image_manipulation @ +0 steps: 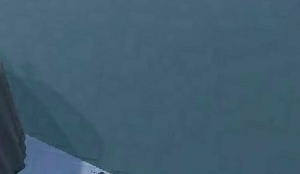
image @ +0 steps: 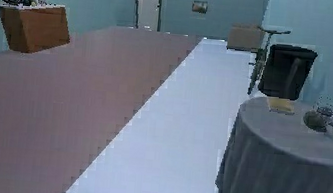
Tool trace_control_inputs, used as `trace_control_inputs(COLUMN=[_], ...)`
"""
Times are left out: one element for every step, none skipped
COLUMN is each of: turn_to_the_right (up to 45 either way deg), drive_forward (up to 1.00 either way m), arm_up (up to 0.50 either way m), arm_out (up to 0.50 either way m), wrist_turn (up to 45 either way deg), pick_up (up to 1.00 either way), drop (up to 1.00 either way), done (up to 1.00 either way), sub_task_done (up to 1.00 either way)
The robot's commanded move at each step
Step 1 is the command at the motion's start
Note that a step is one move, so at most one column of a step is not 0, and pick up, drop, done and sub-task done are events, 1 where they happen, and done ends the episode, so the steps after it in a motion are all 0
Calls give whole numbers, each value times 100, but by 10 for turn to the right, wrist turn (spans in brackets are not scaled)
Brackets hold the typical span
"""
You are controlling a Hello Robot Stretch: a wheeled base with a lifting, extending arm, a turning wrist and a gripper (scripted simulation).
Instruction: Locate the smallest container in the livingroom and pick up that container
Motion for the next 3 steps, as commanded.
trace_control_inputs(turn_to_the_right=[0,-120,0], drive_forward=[15,0,70], arm_up=[0,0,0], arm_out=[0,0,0], wrist_turn=[0,0,0], pick_up=[0,0,0], drop=[0,0,0], done=[0,0,0], sub_task_done=[0,0,0])
